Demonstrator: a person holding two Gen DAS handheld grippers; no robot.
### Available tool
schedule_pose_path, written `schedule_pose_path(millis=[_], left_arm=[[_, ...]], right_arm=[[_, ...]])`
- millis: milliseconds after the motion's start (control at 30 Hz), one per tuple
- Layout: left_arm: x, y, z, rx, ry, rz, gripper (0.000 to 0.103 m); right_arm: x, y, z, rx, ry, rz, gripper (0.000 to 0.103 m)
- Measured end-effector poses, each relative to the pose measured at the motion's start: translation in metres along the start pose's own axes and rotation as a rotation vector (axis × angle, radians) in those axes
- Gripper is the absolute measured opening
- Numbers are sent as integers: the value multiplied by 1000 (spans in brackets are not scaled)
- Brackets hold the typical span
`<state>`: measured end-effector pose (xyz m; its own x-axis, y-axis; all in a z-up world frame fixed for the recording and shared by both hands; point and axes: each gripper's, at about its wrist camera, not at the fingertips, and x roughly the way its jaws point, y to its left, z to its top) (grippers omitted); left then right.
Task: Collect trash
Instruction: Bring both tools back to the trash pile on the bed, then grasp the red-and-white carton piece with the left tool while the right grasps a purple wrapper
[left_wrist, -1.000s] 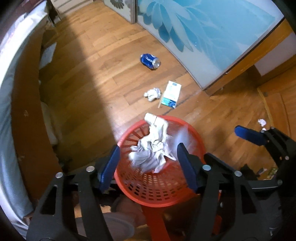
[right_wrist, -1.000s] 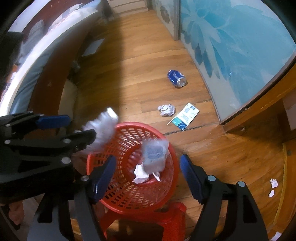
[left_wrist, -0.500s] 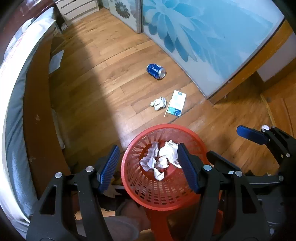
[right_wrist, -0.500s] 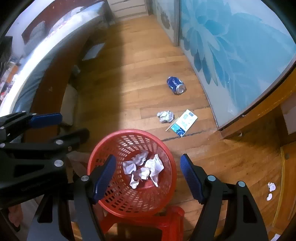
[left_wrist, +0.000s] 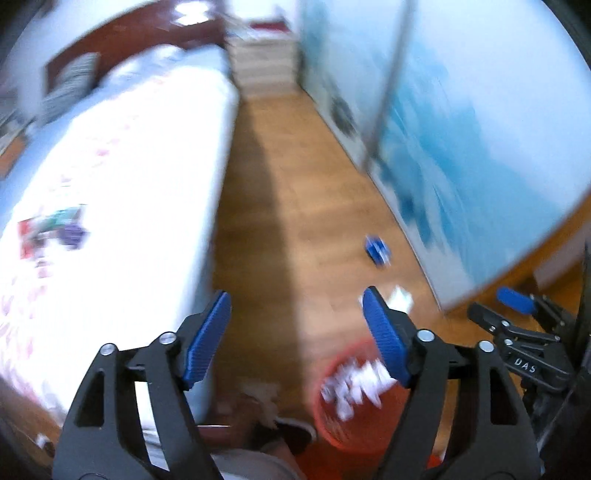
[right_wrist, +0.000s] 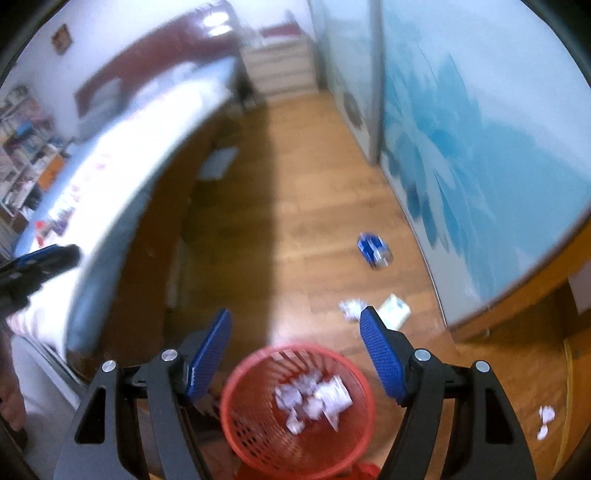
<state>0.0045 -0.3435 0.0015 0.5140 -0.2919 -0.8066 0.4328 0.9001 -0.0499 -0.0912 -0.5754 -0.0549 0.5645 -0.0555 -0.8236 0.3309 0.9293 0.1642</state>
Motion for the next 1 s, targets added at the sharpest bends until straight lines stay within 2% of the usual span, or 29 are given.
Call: schedule_pose_path(millis=[167, 267, 367, 467, 533, 633, 800, 867, 1000], left_arm=[[-65, 105, -11, -194, -163, 74, 76], [-92, 165, -37, -273, -241, 120, 76], [-100, 208, -69, -339, -264, 159, 76], [-102, 241, -104, -417, -286, 181, 76], [-99, 260, -115, -463, -282, 181, 76], [-97, 276, -119, -475, -272, 186, 76], [-89, 305, -113, -461, -284, 187, 76], [-85, 323, -105, -457, -301, 173, 77], [-55, 371, -75, -531, -327, 95, 81]], right_arm=[[-14, 72, 32, -71, -65, 84, 72], [-22, 127, 40, -132, -110, 143, 72], [-27, 187, 36, -200, -149, 201, 72], [-21, 243, 23, -273, -150, 245, 72], [-16, 275, 15, -312, -139, 270, 72], [-13, 312, 1, -364, -127, 293, 72], [-5, 350, -15, -418, -97, 309, 72], [-2, 353, -17, -441, -97, 305, 72], [1, 347, -14, -442, -94, 295, 72]])
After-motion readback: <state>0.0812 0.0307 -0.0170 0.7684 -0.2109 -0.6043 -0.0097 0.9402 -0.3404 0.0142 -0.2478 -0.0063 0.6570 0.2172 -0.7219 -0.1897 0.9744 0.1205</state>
